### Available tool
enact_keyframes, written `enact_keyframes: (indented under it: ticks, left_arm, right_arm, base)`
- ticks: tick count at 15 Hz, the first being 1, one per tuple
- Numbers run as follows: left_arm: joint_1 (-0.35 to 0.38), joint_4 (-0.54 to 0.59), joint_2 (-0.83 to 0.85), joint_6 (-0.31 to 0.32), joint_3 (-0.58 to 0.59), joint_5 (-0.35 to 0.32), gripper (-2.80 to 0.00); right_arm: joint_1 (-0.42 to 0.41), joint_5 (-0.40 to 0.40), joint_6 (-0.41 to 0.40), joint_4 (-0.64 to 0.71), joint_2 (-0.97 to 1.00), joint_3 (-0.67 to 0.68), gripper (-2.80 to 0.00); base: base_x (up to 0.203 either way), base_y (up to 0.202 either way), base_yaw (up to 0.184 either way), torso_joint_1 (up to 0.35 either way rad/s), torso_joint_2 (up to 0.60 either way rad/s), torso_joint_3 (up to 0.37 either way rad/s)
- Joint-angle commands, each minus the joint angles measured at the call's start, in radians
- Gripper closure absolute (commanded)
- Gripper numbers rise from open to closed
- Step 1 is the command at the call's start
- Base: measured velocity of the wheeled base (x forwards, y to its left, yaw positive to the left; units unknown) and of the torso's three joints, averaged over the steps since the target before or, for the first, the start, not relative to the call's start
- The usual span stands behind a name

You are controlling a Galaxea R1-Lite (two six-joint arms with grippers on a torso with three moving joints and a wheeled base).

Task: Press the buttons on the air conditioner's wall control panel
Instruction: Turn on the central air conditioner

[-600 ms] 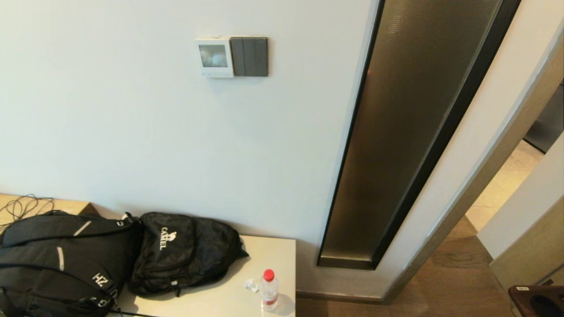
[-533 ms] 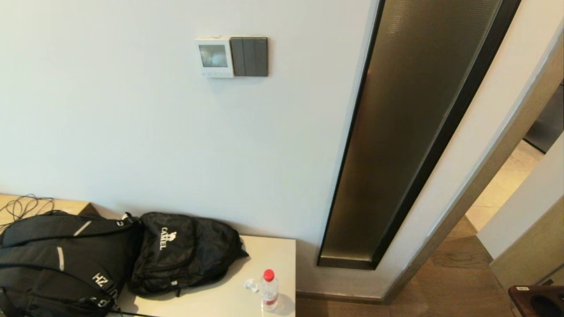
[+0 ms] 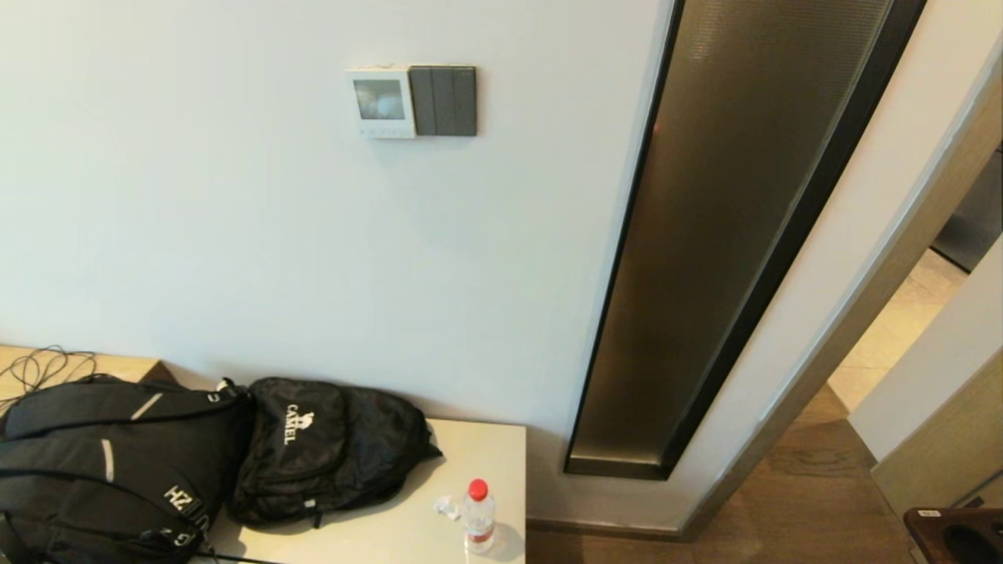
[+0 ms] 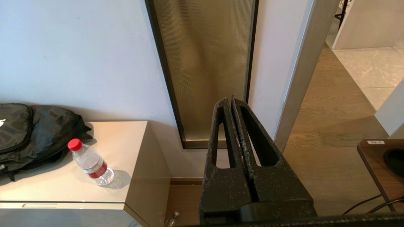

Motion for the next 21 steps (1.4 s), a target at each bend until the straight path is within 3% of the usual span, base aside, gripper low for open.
enact_keyframes:
  ticks: [1,8,10,16,21]
  left_arm:
    - [0.001,-0.001,0.000,0.000,0.000,0.000,0.00]
    - [0.001,0.007,-0.003,0.024,-0.014,-0.001,0.00]
    - [0.000,0.017,0.016,0.018,-0.105,-0.012,0.00]
    - [-0.016,-0.023,0.349,0.004,-0.382,-0.044,0.00]
    - [-0.031,-0.230,0.792,0.003,-0.604,-0.062,0.00]
  right_arm:
    - [0.001,0.000,0.000,0.000,0.000,0.002,0.00]
    - [0.001,0.000,-0.002,0.000,0.000,0.002,0.00]
    - [0.001,0.000,-0.002,0.000,0.001,0.002,0.00]
    - [0.001,0.000,-0.002,0.000,0.001,0.002,0.00]
    - [0.001,0.000,-0.002,0.000,0.001,0.002,0.00]
  base:
    - [0.000,0.000,0.000,0.000,0.00,0.000]
    - [0.000,0.000,0.000,0.000,0.00,0.000]
    - [0.000,0.000,0.000,0.000,0.00,0.000]
    - [0.000,0.000,0.000,0.000,0.00,0.000]
    - [0.000,0.000,0.000,0.000,0.00,0.000]
